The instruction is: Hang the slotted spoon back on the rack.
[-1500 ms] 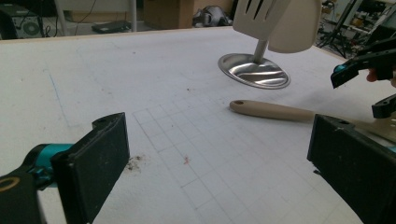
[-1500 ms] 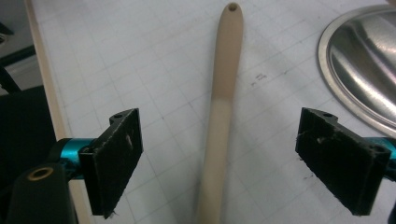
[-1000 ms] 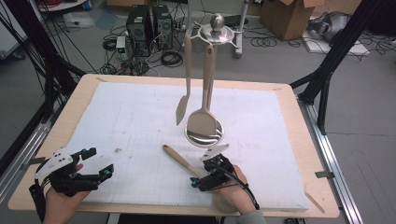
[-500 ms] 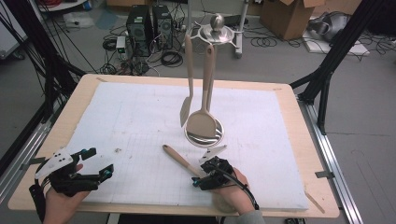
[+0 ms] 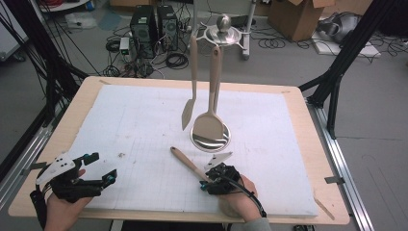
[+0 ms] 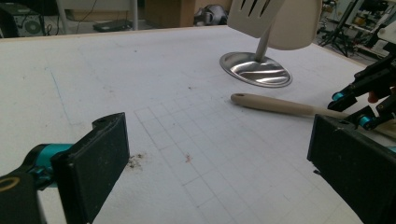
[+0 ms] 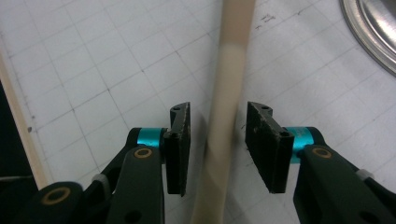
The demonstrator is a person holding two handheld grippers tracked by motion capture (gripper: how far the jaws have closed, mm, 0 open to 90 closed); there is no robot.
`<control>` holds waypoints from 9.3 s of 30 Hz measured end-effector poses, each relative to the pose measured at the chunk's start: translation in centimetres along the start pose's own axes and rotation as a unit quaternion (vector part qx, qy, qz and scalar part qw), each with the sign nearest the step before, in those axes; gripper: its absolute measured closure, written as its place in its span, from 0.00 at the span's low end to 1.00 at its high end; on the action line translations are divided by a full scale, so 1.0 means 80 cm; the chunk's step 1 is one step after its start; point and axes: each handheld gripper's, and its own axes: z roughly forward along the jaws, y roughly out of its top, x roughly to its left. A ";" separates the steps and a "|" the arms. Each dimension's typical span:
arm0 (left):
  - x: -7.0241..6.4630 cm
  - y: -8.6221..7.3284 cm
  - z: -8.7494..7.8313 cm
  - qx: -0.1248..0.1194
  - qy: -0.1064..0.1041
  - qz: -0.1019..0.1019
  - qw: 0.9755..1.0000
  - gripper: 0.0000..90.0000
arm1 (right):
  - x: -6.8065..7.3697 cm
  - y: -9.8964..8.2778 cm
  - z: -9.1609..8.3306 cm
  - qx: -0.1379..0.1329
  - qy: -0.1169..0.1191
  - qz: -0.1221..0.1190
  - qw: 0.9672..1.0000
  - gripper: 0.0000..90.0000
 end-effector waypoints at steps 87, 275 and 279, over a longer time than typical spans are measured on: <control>-0.002 -0.002 0.001 0.005 -0.001 0.003 1.000 0.07 | -0.058 -0.035 -0.192 -0.206 -0.002 0.034 0.978 0.86; 0.010 -0.011 -0.039 -0.019 0.018 -0.017 1.000 0.07 | -0.084 0.069 -0.220 -0.310 -0.018 -0.005 0.950 0.18; 0.006 -0.007 -0.037 -0.026 0.009 -0.012 1.000 0.07 | -0.080 0.060 -0.221 -0.312 -0.009 -0.017 0.950 0.16</control>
